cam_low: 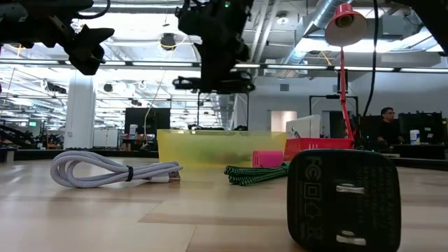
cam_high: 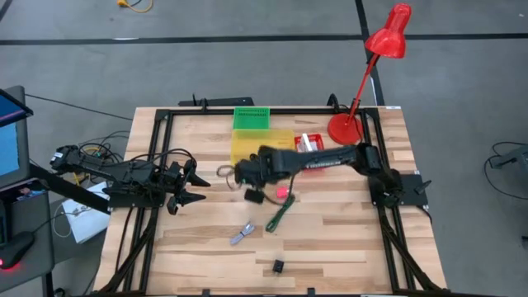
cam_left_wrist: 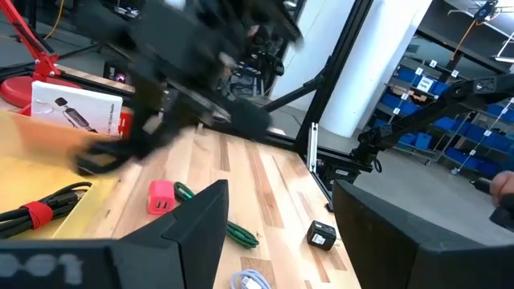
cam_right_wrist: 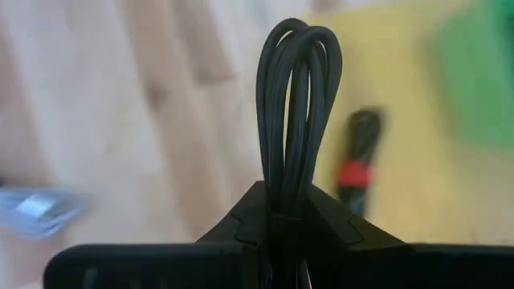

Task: Pick and place items into bin
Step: Put the black charger cable into the yellow bin, then put the green charger cable into the yellow bin, then put the white charger cable into the yellow bin

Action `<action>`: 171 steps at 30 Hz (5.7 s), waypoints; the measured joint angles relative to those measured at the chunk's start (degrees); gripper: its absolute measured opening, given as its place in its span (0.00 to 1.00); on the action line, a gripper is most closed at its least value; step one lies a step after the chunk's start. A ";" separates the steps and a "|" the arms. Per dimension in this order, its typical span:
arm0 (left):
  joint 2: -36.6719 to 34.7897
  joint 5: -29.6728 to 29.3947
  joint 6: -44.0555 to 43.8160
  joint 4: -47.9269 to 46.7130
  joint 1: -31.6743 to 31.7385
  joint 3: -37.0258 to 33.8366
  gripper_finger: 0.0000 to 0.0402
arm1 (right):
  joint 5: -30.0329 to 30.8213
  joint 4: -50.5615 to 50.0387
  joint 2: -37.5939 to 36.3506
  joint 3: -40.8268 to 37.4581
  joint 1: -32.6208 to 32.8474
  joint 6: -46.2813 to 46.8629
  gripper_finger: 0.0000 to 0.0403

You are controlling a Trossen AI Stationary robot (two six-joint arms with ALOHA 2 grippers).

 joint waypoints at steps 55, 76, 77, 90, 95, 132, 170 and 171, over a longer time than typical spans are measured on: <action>-0.01 0.00 -0.02 -0.52 0.00 0.00 0.53 | -4.98 -7.85 -0.06 -3.46 10.78 -7.81 0.48; -0.02 0.00 0.00 -0.50 0.00 0.00 0.53 | -10.65 5.97 -0.08 -18.61 13.71 -7.54 0.36; 0.00 0.00 0.00 -0.52 0.00 0.00 0.53 | -10.65 6.15 -0.08 -19.01 13.71 -7.56 0.36; -0.02 -0.01 -0.01 -0.50 0.00 0.00 0.53 | -12.36 15.18 -0.60 -27.69 13.58 -7.95 0.35; 0.00 0.00 -0.02 -0.50 0.00 0.00 0.53 | -12.37 17.26 -0.55 -28.47 13.43 -6.50 0.26; -0.02 -0.79 2.41 -0.59 0.00 0.00 0.53 | 9.46 2.96 0.07 -1.94 -1.81 -32.02 0.04; 0.48 -4.42 1.13 -4.30 -0.10 0.00 0.53 | 4.41 -28.03 -2.09 -4.06 4.57 -6.14 0.25; 1.30 -4.02 1.20 -4.29 -0.31 0.00 0.53 | 4.62 -28.03 -2.21 -4.17 5.36 -5.88 0.25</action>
